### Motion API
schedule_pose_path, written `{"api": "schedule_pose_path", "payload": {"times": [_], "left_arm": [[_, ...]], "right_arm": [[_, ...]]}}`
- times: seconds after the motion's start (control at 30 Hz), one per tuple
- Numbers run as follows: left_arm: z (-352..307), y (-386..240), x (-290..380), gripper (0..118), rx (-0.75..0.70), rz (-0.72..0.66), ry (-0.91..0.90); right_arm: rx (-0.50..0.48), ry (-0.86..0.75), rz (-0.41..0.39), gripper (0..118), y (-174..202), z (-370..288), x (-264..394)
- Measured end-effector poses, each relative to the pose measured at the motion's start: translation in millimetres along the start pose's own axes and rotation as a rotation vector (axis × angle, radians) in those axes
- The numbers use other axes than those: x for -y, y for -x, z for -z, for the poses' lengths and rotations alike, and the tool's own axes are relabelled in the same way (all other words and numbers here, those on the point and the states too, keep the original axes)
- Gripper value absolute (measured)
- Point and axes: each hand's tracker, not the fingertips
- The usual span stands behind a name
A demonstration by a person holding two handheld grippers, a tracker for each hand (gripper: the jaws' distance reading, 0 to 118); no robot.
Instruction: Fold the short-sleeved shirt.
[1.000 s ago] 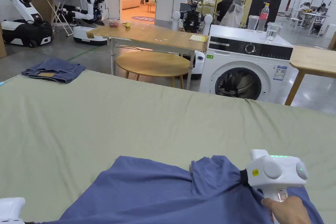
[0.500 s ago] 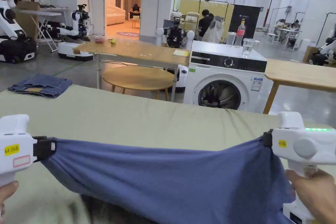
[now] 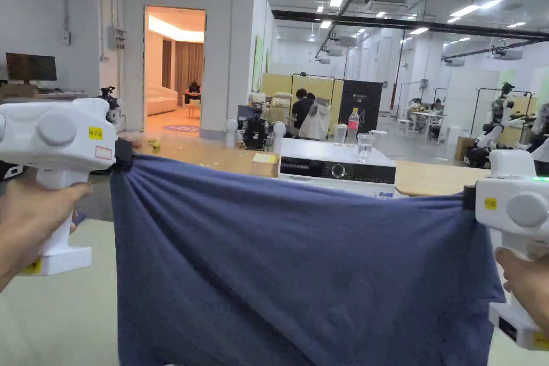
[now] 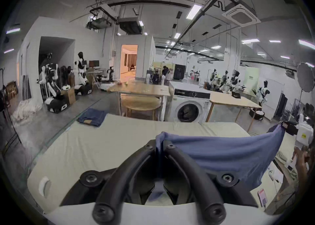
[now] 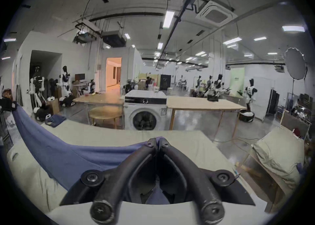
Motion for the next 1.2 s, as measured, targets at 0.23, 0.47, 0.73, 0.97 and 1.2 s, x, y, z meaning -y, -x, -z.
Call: {"api": "schedule_pose_path", "payload": {"times": [0.23, 0.47, 0.73, 0.97, 1.2], "left_arm": [[19, -1, -52, 0, 0.019, -0.015, -0.037], [35, -4, -84, 0, -0.014, 0.023, -0.057], [28, -1, -78, 0, -0.026, 0.056, -0.091], [19, 10, -11, 0, -0.008, 0.056, -0.037], [-15, 28, 74, 0, 0.006, 0.035, 0.025]], "right_arm": [[0.046, -0.046, 0.020, 0, 2, 15, -51], [0.082, -0.103, -0.020, 0, 18, 35, -100], [0.092, -0.158, -0.050, 0, 25, 27, -112], [0.071, -0.108, -0.068, 0, 21, -1, -44], [0.044, -0.040, -0.095, 0, 18, -62, 38]]}}
